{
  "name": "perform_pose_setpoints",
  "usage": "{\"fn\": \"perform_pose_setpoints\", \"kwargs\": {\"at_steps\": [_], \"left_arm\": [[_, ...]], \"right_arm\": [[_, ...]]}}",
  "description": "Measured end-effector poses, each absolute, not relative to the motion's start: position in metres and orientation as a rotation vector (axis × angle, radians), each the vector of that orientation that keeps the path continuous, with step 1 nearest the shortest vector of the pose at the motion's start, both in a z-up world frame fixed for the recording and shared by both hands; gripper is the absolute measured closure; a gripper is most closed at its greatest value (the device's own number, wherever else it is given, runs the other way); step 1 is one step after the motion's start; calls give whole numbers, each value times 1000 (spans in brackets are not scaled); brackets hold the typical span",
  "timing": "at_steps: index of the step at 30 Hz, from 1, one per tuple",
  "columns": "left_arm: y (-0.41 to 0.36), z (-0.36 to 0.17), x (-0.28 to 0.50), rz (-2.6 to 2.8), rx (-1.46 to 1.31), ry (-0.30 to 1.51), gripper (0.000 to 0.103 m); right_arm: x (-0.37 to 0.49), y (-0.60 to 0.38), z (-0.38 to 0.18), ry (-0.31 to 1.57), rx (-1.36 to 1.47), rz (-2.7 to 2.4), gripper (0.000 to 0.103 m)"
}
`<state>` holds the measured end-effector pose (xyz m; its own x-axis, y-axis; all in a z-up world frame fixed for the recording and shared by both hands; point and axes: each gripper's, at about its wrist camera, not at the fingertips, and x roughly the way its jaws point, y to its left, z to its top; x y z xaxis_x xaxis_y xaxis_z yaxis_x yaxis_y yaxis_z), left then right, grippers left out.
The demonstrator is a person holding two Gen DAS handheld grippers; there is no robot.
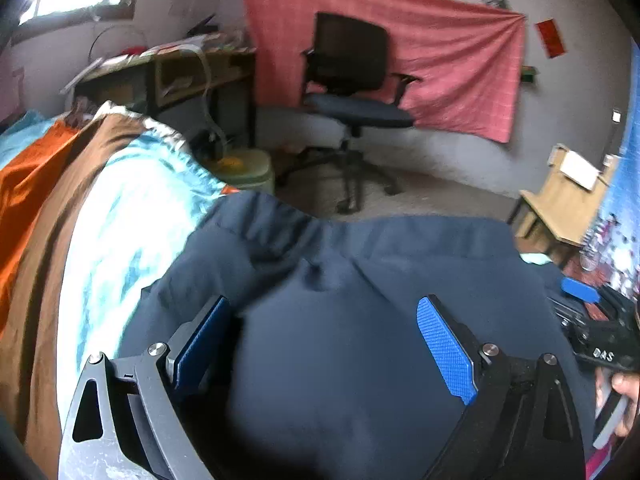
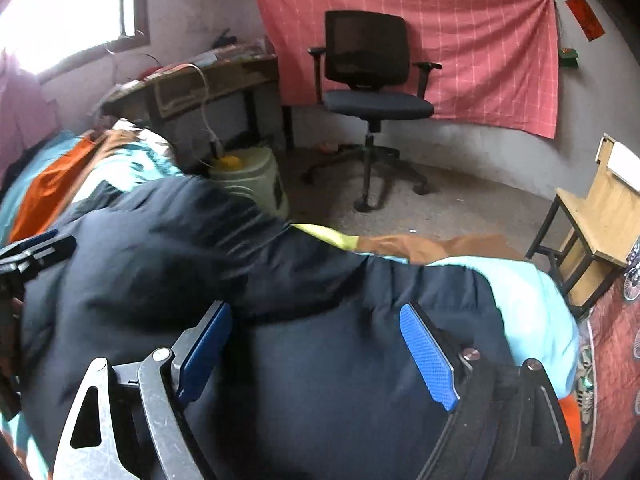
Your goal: Fold large clothes
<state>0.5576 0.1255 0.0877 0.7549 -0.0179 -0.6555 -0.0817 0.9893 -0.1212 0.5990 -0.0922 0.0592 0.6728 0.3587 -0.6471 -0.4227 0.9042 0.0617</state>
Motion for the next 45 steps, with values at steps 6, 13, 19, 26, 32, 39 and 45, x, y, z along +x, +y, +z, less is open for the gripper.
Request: {"fn": "perform_pose_setpoints", "kwargs": {"at_steps": [6,13,19,26,32,39,45], "left_arm": [[143,65,575,65,-181,788,11],[135,49,586,91,-136,766,8],[133,42,588,97,-133,762,7],[146,61,561,60,-190,719,7],[156,78,521,59,-134,663,7],[168,62,492,96,-73,742,7],[201,38,492,56,-239,823,5]], "right_arm": [[633,-83,23,829,-92,443,18],[651,-80,-4,895,-60,446,18],[652,-75,-12,864,-72,409,18],[634,-90,-4,797,-34,407,17],[587,-112,50,618,48,430,15],[560,-52,50,649,-195,558,15],[575,-43,20,756,-186,531,6]]}}
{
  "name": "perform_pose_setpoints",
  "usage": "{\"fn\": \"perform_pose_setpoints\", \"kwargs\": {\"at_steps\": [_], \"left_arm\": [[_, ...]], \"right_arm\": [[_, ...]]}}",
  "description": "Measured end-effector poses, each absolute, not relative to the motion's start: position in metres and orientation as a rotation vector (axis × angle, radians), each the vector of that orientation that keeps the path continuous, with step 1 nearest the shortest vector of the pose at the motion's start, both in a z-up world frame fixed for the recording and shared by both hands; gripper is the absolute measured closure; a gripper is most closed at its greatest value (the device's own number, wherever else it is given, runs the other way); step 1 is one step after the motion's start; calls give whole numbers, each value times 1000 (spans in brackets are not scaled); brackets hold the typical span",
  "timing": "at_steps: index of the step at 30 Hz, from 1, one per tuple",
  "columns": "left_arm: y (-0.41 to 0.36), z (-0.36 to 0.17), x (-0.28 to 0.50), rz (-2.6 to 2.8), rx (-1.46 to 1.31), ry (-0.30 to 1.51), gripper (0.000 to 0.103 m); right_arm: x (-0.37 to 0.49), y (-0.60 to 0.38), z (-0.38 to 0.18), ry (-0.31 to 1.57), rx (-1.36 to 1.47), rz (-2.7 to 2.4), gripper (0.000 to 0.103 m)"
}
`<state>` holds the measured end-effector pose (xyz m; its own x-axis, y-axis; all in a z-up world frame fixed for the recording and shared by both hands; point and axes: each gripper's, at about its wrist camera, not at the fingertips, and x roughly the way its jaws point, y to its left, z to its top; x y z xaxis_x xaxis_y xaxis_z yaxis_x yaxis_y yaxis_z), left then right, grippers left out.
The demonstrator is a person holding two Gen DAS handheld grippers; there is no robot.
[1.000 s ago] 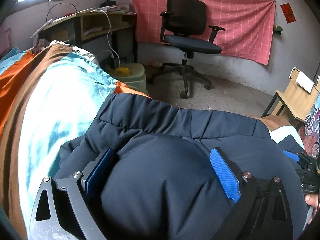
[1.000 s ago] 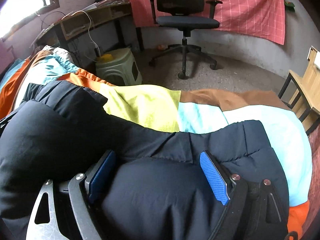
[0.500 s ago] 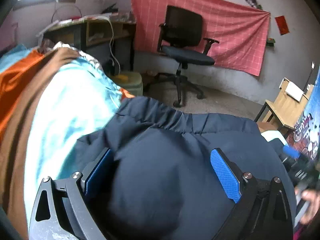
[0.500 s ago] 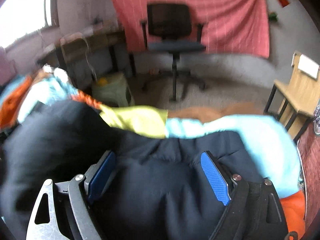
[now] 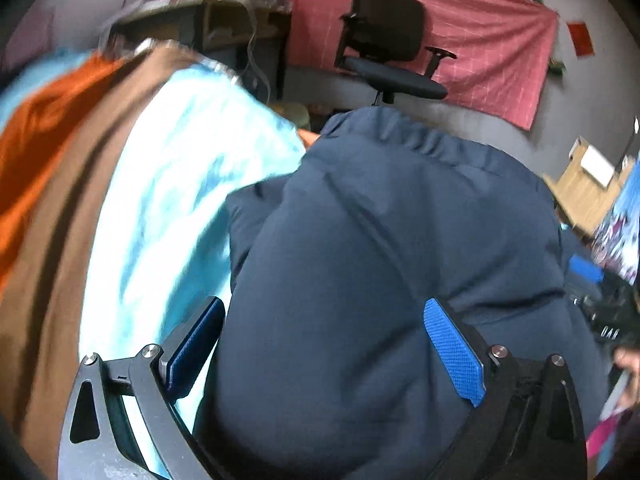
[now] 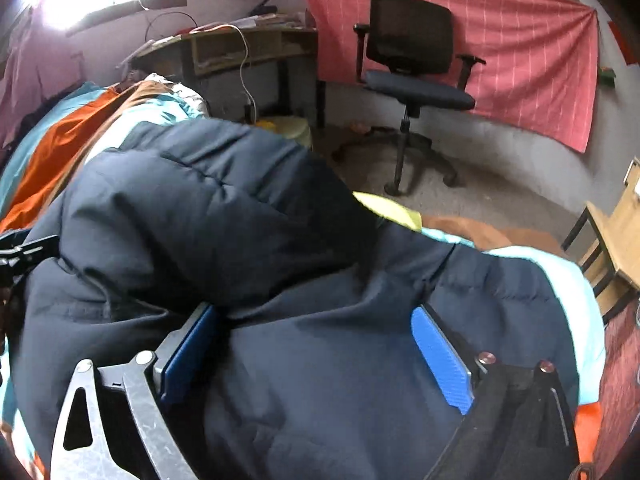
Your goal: Fold large clothes
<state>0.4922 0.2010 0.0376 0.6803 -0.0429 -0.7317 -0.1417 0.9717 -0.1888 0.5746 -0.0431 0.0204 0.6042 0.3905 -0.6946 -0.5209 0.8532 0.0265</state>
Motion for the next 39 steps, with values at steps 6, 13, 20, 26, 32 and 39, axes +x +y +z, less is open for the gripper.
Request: {"fn": "perform_pose_setpoints", "kwargs": {"at_steps": [6,13,20,26,32,39], "left_arm": [[234,44,486,64,-332,818,5],[254,46,488,-14,-306,865,5],[258,38,504,-96,-353,906,5],[272,31,518,-191,-412,953,5],[282,26,530,-240,-441,980,1],[293,21,540,-285,-465,994,1]], "right_arm": [[562,-71,37,723,-138,526,3],[552,-137,42,742,-114,461,1],[566,-187,24,851,-58,372,1],[589,-214,5,978,-7,363,0],[608,-225,-18,1059,37,403,0],[622,-237,-39,1164,168,493,0]]}}
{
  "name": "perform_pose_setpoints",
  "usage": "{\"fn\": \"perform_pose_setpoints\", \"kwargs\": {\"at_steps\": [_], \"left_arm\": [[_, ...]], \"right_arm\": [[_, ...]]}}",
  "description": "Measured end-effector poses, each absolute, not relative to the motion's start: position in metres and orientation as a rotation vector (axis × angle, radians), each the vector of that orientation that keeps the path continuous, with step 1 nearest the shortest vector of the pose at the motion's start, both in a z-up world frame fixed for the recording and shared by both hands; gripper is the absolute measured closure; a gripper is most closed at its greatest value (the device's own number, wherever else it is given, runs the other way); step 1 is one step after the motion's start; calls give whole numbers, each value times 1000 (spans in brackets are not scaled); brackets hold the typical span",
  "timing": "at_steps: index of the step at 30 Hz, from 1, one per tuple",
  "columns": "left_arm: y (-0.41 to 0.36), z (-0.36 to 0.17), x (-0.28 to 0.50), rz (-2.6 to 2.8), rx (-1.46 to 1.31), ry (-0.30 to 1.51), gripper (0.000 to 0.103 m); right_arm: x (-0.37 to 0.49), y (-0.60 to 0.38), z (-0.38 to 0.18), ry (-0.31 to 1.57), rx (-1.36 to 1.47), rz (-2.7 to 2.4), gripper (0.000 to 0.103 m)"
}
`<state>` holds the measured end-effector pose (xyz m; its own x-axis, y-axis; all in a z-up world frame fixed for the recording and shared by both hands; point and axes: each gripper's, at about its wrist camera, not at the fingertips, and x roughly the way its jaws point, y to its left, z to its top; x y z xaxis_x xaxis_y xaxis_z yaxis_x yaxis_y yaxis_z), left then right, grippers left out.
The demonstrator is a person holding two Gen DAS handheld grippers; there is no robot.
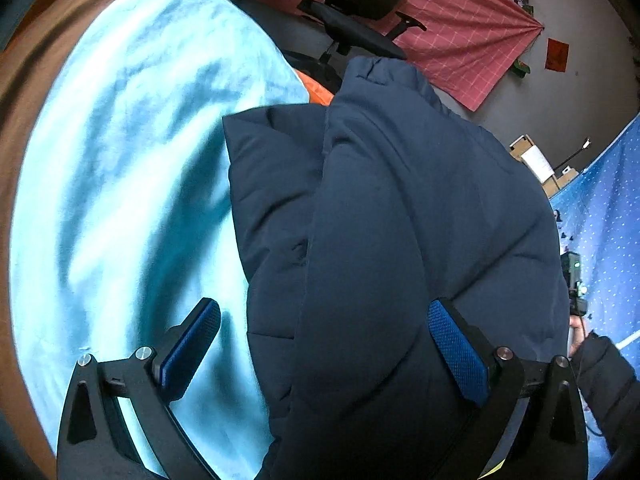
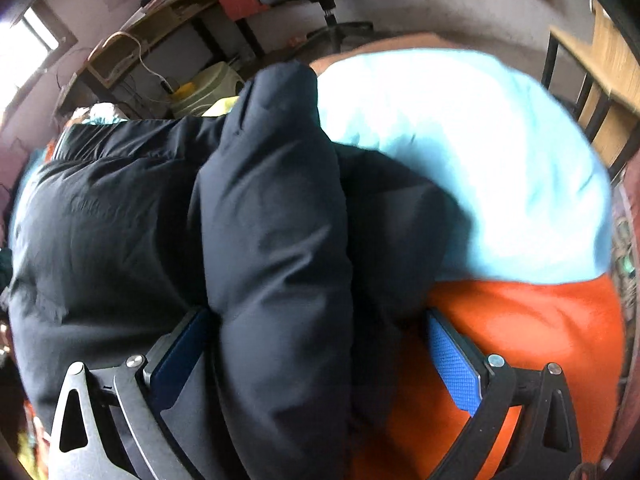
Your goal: Fold large clothes
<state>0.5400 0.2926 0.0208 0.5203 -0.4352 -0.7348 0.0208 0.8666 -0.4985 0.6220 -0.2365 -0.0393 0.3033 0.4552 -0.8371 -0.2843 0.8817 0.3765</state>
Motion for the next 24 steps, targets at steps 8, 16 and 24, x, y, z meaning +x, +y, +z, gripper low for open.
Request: {"fn": "perform_pose_setpoints", "kwargs": {"at_steps": [8,16,24], "left_arm": [[305,11,544,-342,-550,1024,1],[311,15,539,-345,-556,1026,1],[295,30,532,-321,-464,997,9]], "right_arm": [[624,-253,-57,1214,334,570,0],[621,-263,-63,1218,384,591,0],[617,-257,-59,1207,328,557,1]]}}
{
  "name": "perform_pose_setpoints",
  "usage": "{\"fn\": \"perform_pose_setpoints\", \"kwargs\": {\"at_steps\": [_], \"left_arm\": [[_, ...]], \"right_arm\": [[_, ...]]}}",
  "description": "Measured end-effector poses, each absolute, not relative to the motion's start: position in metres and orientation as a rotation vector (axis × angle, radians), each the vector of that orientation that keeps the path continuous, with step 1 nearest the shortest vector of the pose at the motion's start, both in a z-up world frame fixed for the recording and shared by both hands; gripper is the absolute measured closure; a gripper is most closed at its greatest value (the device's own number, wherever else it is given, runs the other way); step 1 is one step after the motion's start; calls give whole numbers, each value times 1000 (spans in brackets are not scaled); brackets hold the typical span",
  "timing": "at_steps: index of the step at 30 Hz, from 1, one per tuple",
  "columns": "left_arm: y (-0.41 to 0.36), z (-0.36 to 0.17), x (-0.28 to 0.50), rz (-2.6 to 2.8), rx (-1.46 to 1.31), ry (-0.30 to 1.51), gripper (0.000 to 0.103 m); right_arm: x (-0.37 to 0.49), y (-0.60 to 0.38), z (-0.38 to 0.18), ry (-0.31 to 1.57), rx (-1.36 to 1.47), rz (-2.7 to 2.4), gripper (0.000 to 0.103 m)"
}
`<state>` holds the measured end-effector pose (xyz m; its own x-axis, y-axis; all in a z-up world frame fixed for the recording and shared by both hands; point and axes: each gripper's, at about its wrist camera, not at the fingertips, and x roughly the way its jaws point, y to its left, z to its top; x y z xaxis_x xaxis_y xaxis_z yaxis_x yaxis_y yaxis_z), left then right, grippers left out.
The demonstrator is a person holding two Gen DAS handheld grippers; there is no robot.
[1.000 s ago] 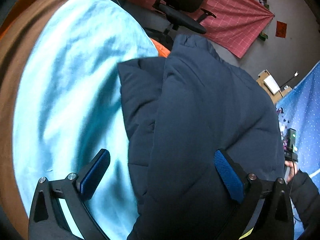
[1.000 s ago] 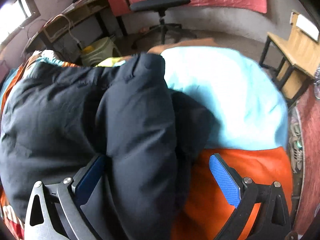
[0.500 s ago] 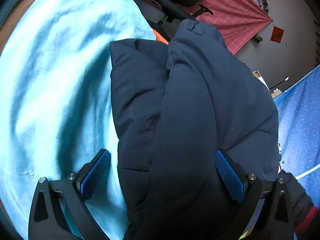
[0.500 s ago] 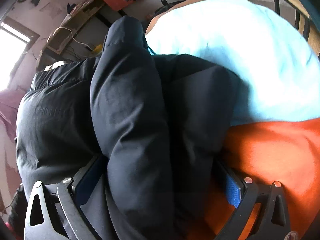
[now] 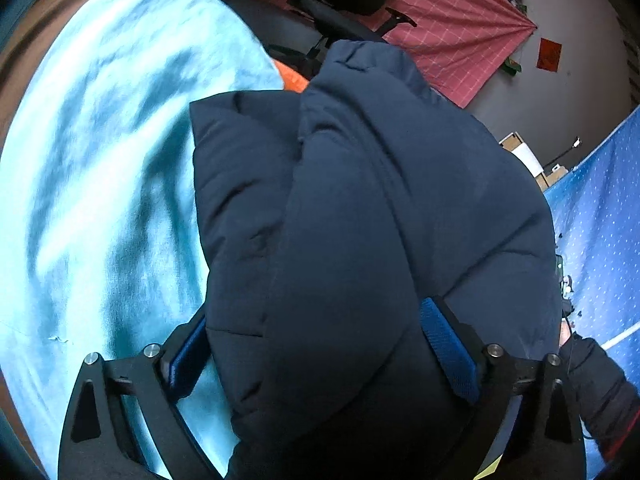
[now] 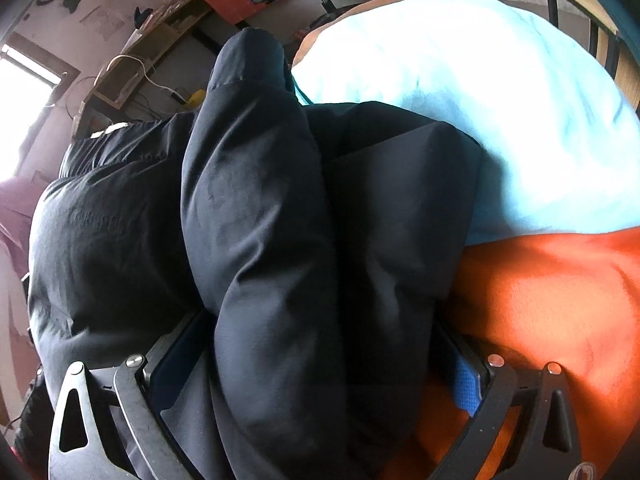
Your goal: Fold large clothes
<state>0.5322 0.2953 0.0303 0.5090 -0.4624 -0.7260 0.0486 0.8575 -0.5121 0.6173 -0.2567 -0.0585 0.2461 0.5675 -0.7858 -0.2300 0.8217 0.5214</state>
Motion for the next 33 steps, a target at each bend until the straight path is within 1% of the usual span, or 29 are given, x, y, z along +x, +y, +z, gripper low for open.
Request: {"fn": "perform_pose_setpoints", "kwargs": {"at_steps": [6,10,13,15,16,18,20,25,27,28,30,32,33], "left_arm": [[290,34,525,-306,-447,988,21],[281,40,522,-275,-415,1003,33],[274,45,518,-242,-388,1001,40],[269,46,514,-220,-370,994,44],[266,48,512,-207,-357,990,46],[256,51,511,-183,-326,984,50],[248,53,507,-163,-281,980,56],[227,55,502,-120,-165,964,66],[221,54,496,-97,-144,954,69],[216,56,493,-79,-118,945,72],[205,56,487,-51,-68,930,77],[194,58,488,-36,-42,917,84],[192,58,484,-32,-34,905,85]], "right_arm": [[613,-250,-54,1202,271,530,1],[613,-240,-49,1191,224,513,2],[610,-234,-42,1177,187,514,13],[608,-230,-37,1166,172,521,25],[607,-226,-35,1160,164,523,29],[604,-222,-30,1145,141,523,39],[601,-217,-27,1132,118,516,45],[593,-198,-18,1095,39,480,60],[591,-187,-14,1074,8,464,69],[589,-185,-13,1063,-4,458,71],[585,-183,-9,1049,-11,438,79],[581,-183,-1,1032,2,419,84],[580,-185,3,1026,8,412,85]]}}
